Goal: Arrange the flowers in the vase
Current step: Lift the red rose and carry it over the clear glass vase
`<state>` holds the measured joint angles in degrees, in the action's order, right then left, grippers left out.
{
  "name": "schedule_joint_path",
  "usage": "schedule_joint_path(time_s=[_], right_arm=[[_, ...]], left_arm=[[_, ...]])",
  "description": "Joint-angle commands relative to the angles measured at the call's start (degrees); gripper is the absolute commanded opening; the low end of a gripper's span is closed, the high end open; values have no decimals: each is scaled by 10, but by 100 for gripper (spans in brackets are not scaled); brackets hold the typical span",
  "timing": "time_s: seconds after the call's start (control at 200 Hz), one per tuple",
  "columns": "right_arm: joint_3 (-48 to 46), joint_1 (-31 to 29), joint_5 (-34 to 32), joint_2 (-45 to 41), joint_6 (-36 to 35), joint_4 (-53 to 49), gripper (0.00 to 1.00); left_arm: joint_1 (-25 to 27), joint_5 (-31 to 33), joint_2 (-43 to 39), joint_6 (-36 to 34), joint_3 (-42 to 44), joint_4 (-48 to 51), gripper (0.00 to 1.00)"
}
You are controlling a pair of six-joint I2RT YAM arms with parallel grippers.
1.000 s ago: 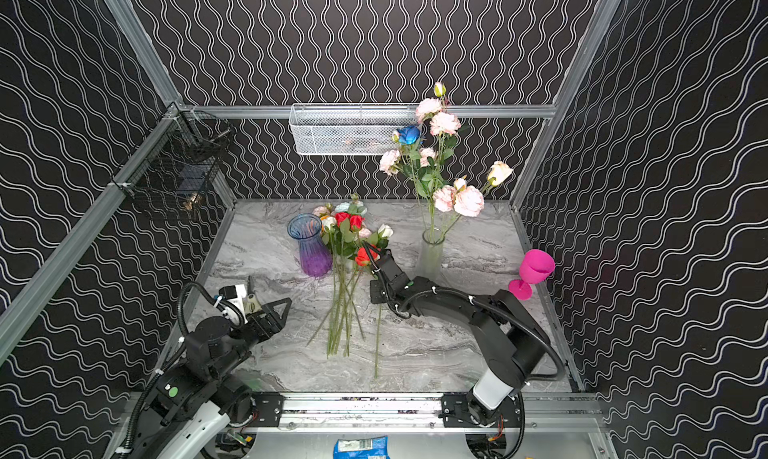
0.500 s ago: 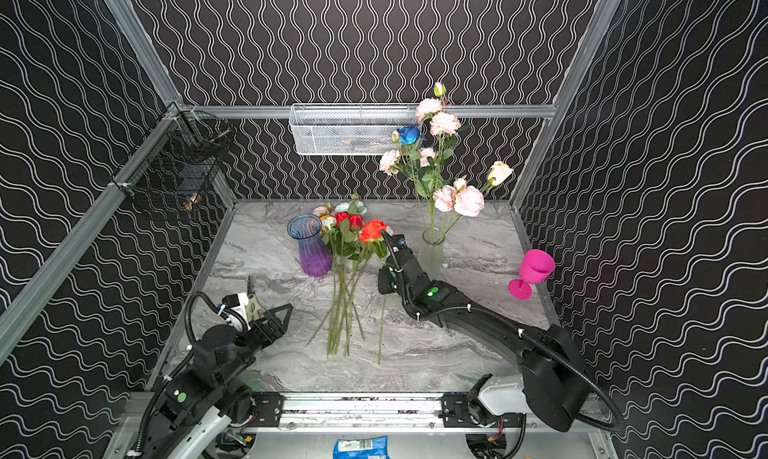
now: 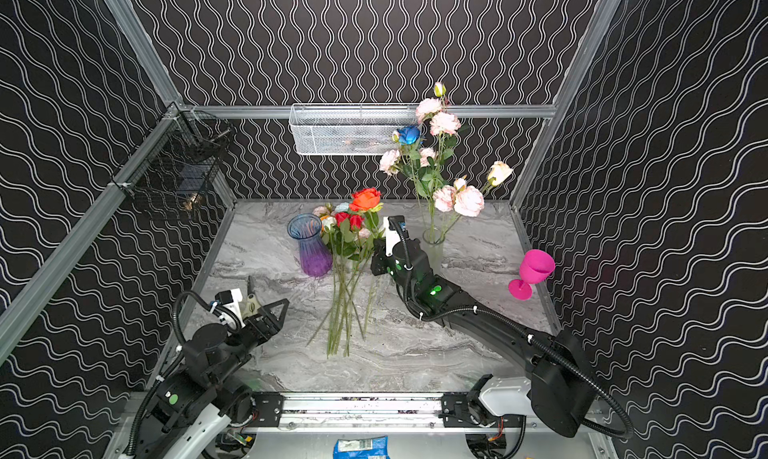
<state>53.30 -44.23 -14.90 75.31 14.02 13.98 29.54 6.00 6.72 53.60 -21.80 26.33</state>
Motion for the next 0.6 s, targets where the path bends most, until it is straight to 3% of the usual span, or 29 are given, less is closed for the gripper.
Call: schedule_joint_path(time_s=[0.0,0.275,0.596], right_arm=[[-1,-3,1,1,-23,85,0],[-27,-9,-20,-12,-65,170,0],[-55,-9,-21,2,-90,262,0]], left_arm=[[1,33,-11,-7,-12,5,96],[0,25,-19,11,7,-6,96],[0,3,40,-16,24,-63,97]])
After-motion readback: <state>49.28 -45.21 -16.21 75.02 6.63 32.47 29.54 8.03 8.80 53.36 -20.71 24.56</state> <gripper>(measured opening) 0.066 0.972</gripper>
